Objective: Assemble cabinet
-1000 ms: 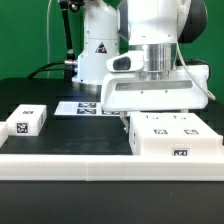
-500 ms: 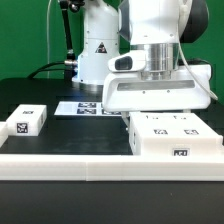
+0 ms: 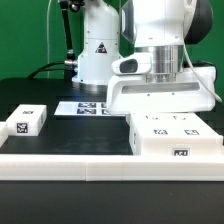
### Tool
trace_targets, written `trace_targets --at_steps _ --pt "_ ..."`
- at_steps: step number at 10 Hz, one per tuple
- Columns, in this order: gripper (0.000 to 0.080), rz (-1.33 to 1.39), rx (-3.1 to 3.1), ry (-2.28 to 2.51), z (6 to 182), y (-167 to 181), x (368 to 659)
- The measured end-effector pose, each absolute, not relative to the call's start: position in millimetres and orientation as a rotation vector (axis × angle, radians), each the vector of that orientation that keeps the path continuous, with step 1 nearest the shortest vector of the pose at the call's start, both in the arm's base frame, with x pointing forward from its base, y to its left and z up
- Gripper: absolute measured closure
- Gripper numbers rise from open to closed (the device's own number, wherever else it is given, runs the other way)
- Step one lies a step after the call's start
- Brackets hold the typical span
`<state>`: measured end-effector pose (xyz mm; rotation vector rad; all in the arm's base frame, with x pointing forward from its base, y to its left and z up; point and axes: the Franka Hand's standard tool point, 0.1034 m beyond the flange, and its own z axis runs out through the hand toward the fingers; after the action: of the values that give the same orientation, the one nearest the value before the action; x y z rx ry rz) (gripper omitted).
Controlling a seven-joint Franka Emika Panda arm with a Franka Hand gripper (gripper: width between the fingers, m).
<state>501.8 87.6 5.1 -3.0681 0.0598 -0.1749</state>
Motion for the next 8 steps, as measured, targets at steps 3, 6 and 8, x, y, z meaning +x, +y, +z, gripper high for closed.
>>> trace_targets --at_steps 3,6,8 --pt "0.0132 -0.176 -3.068 0.058 5.1 87.8 501.6" --pt "0.0405 -0.176 -3.069 0.055 5.1 87.2 501.7" --pt "0.0588 -0.176 -3.071 0.038 4.8 85.7 501.5"
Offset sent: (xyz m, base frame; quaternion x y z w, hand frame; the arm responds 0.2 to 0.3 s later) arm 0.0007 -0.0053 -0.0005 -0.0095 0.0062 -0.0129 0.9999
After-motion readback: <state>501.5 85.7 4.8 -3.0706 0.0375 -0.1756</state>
